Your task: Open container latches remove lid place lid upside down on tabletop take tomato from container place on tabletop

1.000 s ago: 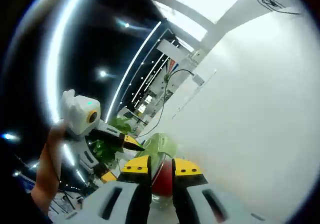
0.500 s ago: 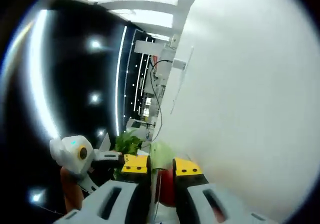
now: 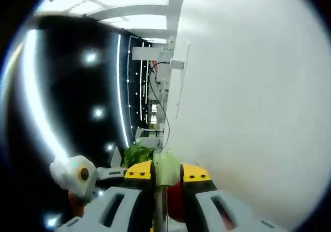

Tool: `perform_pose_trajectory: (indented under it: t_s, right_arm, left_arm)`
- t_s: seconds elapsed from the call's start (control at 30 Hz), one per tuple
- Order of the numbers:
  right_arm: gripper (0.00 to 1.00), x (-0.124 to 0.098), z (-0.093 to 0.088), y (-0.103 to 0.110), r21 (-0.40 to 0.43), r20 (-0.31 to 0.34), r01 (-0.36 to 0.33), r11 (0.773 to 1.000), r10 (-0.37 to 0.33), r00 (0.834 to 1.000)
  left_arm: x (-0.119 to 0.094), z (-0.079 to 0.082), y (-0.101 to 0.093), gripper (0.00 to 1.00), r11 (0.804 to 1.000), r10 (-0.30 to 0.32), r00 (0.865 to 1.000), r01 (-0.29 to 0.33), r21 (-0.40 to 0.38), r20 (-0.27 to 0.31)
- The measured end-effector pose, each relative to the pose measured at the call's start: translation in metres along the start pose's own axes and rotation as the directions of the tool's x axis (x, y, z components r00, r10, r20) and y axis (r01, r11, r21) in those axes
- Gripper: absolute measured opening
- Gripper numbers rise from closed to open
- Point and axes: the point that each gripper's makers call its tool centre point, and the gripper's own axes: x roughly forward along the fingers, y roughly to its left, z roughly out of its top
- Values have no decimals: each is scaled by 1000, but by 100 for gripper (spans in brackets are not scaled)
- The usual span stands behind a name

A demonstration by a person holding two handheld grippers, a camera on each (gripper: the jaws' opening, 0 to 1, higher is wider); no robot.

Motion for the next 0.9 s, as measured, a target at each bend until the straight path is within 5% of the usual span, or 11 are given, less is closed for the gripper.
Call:
perform_pose_trajectory:
  t_s: [0.6, 0.9]
  right_arm:
    - [16, 6, 5, 1, -22, 50, -4, 1000, 5, 999]
    - [15, 6, 6, -2, 145, 72, -11, 989, 1, 997]
  left_arm:
    - [0, -1, -1, 65, 1000, 1, 1000, -1, -2, 9]
    - [0, 0, -1, 65, 1000, 0, 1000, 0, 0, 19]
